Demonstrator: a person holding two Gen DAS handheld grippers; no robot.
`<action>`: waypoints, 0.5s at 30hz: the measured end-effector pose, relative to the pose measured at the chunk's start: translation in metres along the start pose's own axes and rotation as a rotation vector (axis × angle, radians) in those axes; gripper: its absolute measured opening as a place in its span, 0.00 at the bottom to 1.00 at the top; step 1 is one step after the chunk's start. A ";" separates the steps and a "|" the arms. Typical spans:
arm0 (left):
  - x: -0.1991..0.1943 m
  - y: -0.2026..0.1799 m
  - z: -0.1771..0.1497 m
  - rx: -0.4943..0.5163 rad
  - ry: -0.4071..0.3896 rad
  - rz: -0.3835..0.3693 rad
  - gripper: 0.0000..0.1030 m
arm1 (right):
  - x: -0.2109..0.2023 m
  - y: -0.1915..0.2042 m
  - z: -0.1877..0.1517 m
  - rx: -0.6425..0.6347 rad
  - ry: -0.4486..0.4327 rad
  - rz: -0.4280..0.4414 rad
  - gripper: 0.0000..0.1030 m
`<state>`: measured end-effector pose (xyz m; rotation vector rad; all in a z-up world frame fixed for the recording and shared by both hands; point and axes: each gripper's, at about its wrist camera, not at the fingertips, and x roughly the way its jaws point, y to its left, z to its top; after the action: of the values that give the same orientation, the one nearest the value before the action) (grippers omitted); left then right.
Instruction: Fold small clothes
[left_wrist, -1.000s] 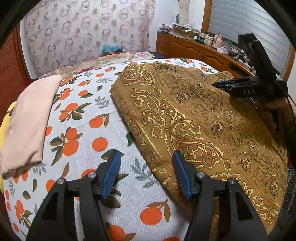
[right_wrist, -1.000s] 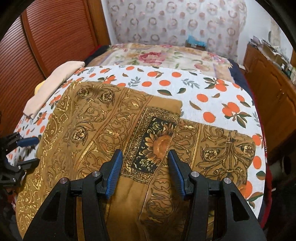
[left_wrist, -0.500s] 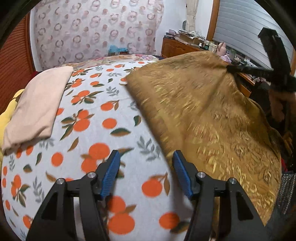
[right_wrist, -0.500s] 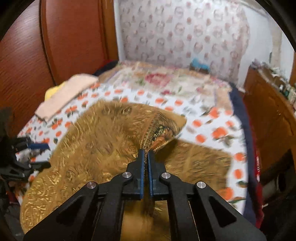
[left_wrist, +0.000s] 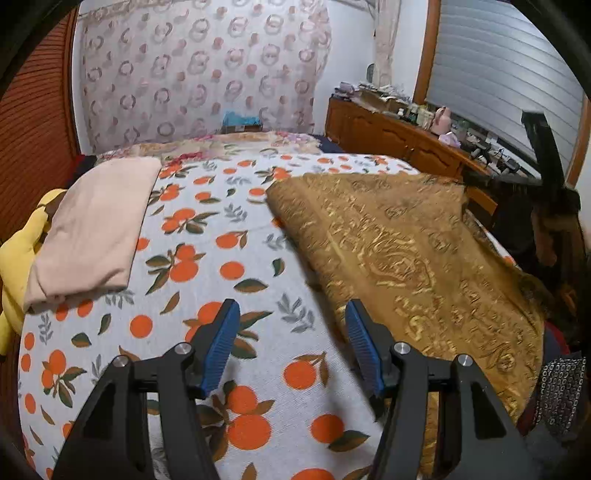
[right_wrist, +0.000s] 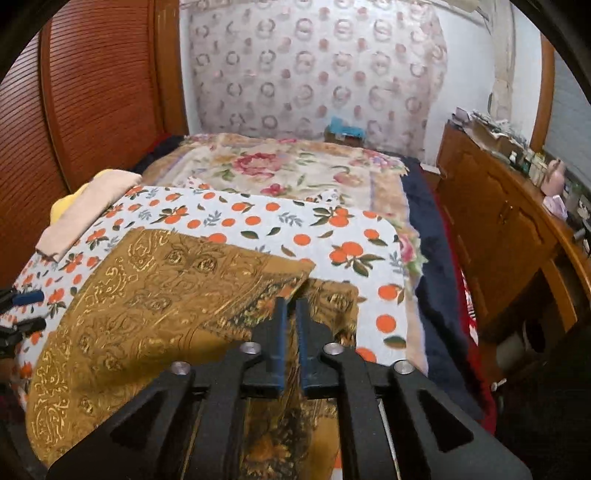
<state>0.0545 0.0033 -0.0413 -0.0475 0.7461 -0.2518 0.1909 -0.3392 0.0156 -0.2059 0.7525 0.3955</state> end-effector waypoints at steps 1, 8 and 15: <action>-0.001 -0.001 0.001 0.003 -0.004 -0.003 0.57 | -0.002 0.002 -0.003 -0.001 0.000 0.003 0.21; -0.001 -0.010 0.006 0.028 -0.020 -0.004 0.57 | -0.008 0.021 -0.041 -0.003 0.054 0.090 0.37; 0.001 -0.017 0.004 0.028 -0.014 -0.015 0.57 | -0.004 0.031 -0.081 0.023 0.150 0.124 0.38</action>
<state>0.0545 -0.0140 -0.0366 -0.0284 0.7288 -0.2760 0.1242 -0.3380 -0.0407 -0.1689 0.9201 0.4926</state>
